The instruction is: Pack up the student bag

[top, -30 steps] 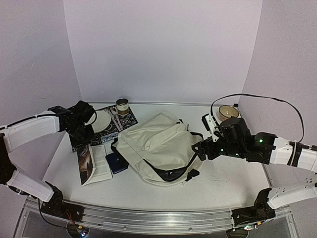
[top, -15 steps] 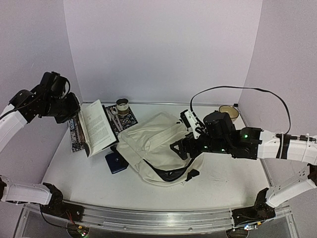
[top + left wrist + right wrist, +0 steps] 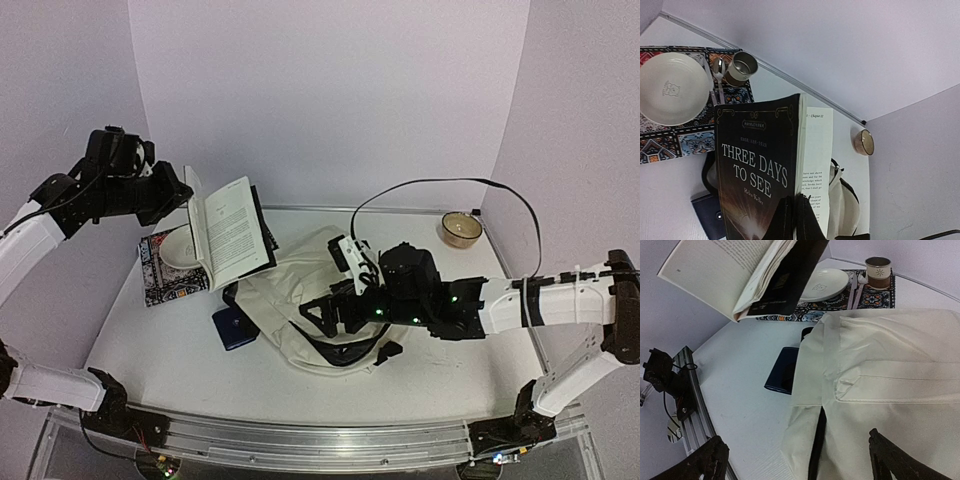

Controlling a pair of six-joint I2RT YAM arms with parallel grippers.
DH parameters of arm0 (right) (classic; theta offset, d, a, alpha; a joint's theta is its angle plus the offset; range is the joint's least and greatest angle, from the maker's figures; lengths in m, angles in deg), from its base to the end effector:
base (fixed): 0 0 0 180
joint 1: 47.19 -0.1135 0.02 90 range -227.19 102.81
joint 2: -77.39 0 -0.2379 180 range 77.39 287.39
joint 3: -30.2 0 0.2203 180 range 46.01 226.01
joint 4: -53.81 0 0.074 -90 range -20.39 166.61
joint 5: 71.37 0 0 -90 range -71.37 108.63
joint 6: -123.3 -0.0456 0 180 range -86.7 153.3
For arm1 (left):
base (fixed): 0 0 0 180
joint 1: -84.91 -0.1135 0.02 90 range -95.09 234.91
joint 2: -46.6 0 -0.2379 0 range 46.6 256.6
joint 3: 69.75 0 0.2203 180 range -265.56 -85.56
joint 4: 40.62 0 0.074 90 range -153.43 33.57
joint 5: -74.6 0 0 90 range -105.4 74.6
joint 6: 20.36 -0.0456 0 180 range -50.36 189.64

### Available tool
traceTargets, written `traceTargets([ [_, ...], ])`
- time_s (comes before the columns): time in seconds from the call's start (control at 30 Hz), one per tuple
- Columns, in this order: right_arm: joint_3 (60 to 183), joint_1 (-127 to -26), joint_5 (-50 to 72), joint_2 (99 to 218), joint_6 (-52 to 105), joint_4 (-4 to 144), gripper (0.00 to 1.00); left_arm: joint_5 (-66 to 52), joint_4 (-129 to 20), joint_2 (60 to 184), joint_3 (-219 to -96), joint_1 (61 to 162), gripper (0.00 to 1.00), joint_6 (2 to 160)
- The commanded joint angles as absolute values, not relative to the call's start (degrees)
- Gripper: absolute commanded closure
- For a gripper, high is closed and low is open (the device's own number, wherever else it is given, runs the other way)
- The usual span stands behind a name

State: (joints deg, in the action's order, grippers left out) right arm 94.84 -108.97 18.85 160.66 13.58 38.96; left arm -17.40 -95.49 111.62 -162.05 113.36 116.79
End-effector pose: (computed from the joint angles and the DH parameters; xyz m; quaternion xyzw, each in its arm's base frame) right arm 0.1516 0.2821 0.2715 -0.2608 0.6819 0.4450 0.5186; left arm 0.1953 -0.1040 0.3747 -0.1479 0.8424 -0.3057 0.4185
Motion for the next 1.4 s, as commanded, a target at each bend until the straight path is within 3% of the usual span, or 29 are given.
traceTargets([
  [0.0, 93.1, -109.6, 17.5, 165.0, 9.2, 24.2, 0.02, -10.5, -80.7, 113.4, -159.7, 114.1, 1.00, 119.7],
  [0.33, 93.2, -109.7, 18.2, 174.7, 9.0, 10.2, 0.02, -11.5, -72.4, 118.6, -159.0, 122.3, 1.00, 121.1],
  [0.6, 92.9, -109.7, 17.1, 175.8, 10.6, 3.6, 0.02, -11.9, -69.7, 121.6, -156.9, 124.1, 1.00, 122.4],
  [1.2, 94.3, -109.7, 18.6, 176.4, 11.4, 6.0, 0.02, -13.3, -65.2, 134.9, -159.4, 127.9, 1.00, 126.3],
  [1.37, 95.4, -110.0, 24.0, 176.7, 11.2, 10.7, 0.02, -13.2, -64.4, 138.0, -161.3, 128.9, 1.00, 127.1],
])
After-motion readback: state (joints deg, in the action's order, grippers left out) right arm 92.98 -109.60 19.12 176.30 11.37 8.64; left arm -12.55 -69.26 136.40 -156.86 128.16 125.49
